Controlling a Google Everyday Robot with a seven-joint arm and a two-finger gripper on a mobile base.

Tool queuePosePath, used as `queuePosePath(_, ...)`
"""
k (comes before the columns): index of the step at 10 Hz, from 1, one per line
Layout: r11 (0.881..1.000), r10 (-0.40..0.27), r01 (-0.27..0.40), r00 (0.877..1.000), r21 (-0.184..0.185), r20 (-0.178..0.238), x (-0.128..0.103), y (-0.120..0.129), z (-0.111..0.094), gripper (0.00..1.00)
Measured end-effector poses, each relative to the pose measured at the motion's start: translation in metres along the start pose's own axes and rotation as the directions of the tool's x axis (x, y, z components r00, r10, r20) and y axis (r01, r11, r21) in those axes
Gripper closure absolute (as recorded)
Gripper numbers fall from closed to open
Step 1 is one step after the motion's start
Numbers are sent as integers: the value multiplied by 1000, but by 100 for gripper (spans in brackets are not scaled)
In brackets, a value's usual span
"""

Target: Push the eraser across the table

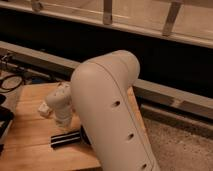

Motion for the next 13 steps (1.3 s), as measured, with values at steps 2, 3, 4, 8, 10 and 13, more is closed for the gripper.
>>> queuePosePath(2, 1000, 3, -3, 1000, -18, -11, -1, -2, 2, 100)
queuePosePath(3, 1000, -1, 1, 1000, -27, -17, -4, 0, 2, 100)
queuePosePath(4, 999, -6, 5, 999, -44, -32, -3, 1, 3, 100)
queuePosePath(8, 997, -11, 6, 998, -82, -58, 1, 9, 8, 100)
queuePosePath(10, 994, -6, -1, 997, -106, -72, 2, 8, 10, 100)
queuePosePath(13, 993, -1, -9, 996, -122, -84, 7, 10, 12, 100)
